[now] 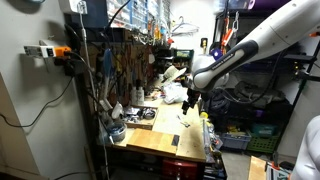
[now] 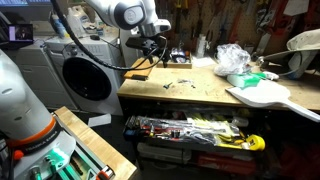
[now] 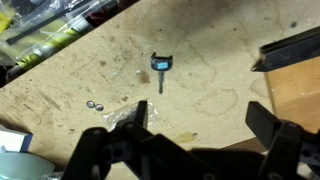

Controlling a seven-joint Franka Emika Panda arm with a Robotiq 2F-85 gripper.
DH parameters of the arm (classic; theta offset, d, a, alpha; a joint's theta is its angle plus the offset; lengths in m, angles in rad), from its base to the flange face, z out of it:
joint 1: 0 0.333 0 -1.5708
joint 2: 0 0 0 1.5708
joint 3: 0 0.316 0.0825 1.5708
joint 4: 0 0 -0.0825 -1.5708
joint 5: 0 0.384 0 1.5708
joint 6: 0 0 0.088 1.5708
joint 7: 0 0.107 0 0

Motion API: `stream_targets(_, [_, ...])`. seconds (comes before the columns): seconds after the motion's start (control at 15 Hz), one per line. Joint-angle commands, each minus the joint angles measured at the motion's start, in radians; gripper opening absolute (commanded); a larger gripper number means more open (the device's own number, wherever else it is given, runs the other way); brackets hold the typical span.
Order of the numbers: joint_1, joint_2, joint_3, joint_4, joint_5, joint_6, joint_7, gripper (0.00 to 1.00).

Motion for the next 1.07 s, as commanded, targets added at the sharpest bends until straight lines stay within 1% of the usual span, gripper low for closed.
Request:
stream_targets(0.0, [-0.009,0.018,-0.003,-0.004,0.002,0.025,-0.013,1.0])
stream_targets(0.13, [-0.012,0.035,-0.004,-0.002,0.003,0.034,-0.016,1.0])
stream_targets(0.47, [-0.011,0.03,0.001,0.006,0.002,0.034,-0.014,1.0])
stream_targets(0.53, [-0.017,0.052,0.0,0.018,-0.018,0.04,0.005,1.0])
stream_targets(0.67, [-0.013,0.104,-0.006,0.044,0.015,0.029,-0.031,1.0])
stream_targets(1.0, [-0.02,0.209,-0.001,0.095,0.048,0.009,-0.044,1.0])
